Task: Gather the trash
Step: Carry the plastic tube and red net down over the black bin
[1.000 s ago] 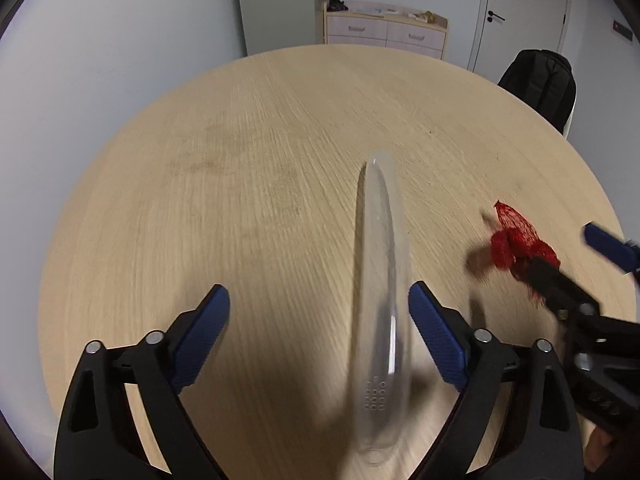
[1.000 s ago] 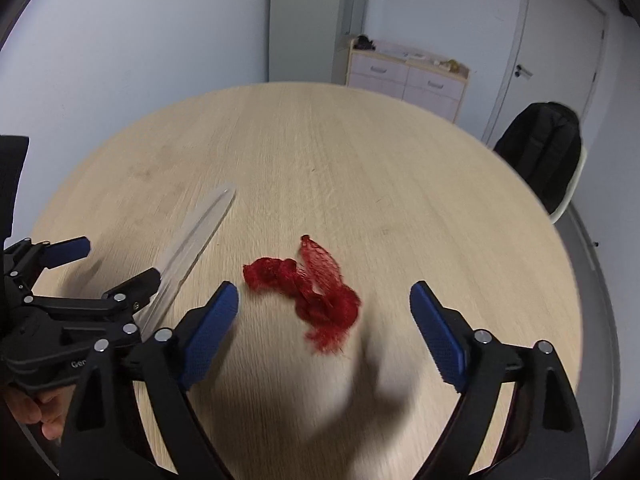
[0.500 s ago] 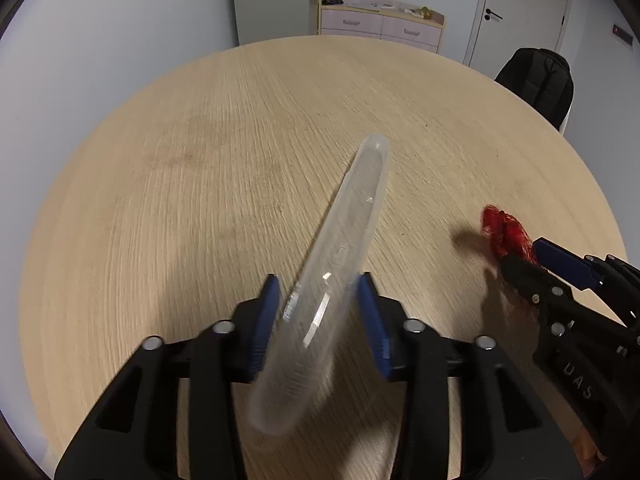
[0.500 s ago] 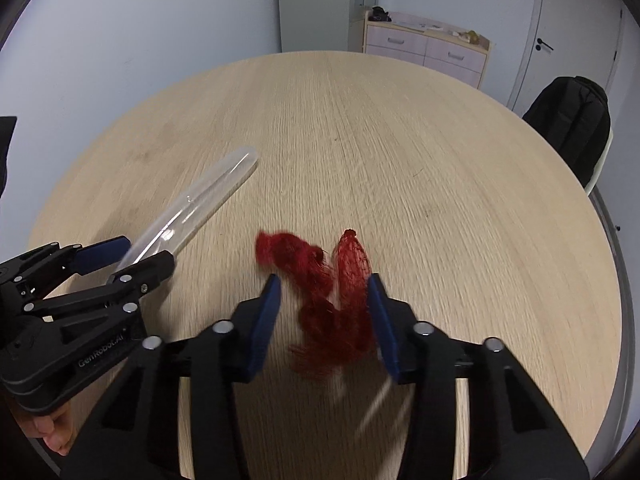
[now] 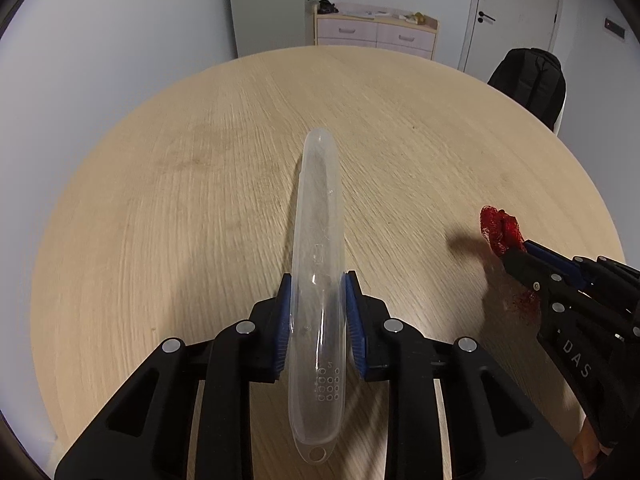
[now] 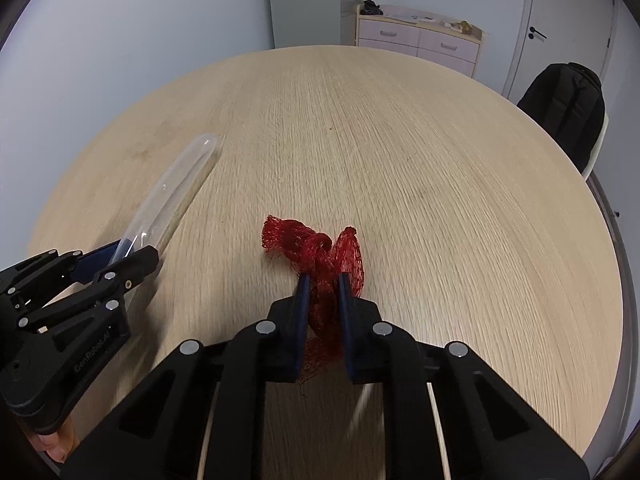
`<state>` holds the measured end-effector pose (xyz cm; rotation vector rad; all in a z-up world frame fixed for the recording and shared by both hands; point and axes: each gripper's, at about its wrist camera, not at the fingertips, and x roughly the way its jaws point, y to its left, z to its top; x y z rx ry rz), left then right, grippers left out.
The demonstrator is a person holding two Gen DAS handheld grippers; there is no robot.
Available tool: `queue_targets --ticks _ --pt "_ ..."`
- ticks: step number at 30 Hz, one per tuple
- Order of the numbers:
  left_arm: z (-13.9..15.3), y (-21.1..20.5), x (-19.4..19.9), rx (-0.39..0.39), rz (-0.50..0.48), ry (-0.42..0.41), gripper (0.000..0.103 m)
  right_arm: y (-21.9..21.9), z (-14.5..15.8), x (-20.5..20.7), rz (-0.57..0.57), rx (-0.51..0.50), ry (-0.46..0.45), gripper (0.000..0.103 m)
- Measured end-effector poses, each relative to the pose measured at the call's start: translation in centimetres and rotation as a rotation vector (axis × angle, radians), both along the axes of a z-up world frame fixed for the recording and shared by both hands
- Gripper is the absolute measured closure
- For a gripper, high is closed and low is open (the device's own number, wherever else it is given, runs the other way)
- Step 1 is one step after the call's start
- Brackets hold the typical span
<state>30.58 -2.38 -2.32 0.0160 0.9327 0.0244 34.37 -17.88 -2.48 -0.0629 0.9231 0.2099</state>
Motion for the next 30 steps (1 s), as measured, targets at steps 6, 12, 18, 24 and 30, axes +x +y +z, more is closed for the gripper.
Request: queue_targets --ticks 6,12,18,24,30 --pt "1.1 0.0 -2.5 -0.008 0.003 -0.024 0.078 -0.3 0.9 -2.0 -0.020 0.011 -0.020 0.090" --pt "2.1 0.5 -5.5 -0.016 0.012 -0.043 0.078 -0.3 2.4 -4.9 -0.029 -0.004 -0.063 0.090" --pt "2.8 0.6 -9.2 -0.024 0.018 -0.068 0.078 0.0 3.2 -8.7 -0.035 -0.010 -0.088 0.090" --pt "2.9 0.7 -13.2 -0.036 0.021 -0.091 0.078 0.0 3.5 -11.8 -0.040 0.000 -0.104 0.090" --pt "3.6 0.8 -17.3 -0.048 0.022 -0.123 0.078 -0.1 4.3 -15.1 -0.043 0.007 -0.134 0.090"
